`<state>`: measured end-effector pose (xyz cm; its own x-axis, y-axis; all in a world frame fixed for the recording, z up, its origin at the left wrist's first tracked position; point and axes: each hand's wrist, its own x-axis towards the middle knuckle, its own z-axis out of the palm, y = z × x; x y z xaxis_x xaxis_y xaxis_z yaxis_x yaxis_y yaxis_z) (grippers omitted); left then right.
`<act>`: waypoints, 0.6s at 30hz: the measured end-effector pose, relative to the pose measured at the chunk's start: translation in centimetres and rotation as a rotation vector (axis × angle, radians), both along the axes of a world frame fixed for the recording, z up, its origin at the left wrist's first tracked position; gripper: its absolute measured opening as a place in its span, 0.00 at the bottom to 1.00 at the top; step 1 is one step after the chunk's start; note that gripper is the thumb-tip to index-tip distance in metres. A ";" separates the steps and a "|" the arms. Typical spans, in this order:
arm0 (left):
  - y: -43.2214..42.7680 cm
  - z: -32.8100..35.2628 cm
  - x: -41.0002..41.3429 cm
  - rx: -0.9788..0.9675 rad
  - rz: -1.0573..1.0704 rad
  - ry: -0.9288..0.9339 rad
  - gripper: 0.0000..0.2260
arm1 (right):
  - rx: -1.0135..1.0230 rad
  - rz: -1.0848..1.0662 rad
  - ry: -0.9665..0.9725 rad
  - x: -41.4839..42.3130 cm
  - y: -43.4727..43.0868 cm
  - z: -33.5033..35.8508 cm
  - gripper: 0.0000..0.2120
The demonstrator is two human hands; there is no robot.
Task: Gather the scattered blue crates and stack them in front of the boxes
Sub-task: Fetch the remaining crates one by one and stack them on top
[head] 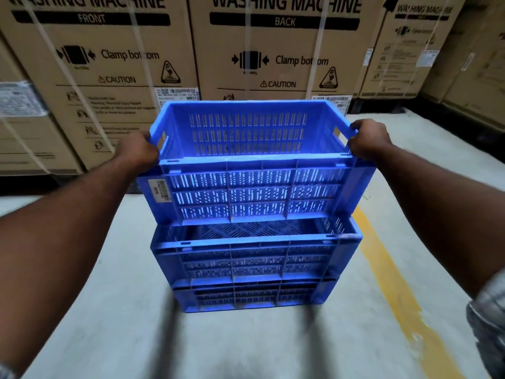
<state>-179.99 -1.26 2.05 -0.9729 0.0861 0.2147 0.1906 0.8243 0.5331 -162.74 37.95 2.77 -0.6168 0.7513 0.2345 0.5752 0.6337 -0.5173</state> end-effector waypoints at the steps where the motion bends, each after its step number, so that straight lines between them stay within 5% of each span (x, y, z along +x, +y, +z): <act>1: 0.0 0.0 0.0 -0.002 0.003 0.005 0.20 | -0.009 0.003 0.003 0.0 0.1 0.0 0.25; 18: -1.9 1.2 3.4 -0.175 -0.107 -0.040 0.11 | 0.006 0.083 -0.074 2.9 0.5 0.2 0.25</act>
<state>-176.55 -3.15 3.30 -0.9636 0.2217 0.1493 0.2635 0.8812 0.3925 -159.82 38.48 2.99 -0.6927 0.6955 0.1908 0.5568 0.6839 -0.4714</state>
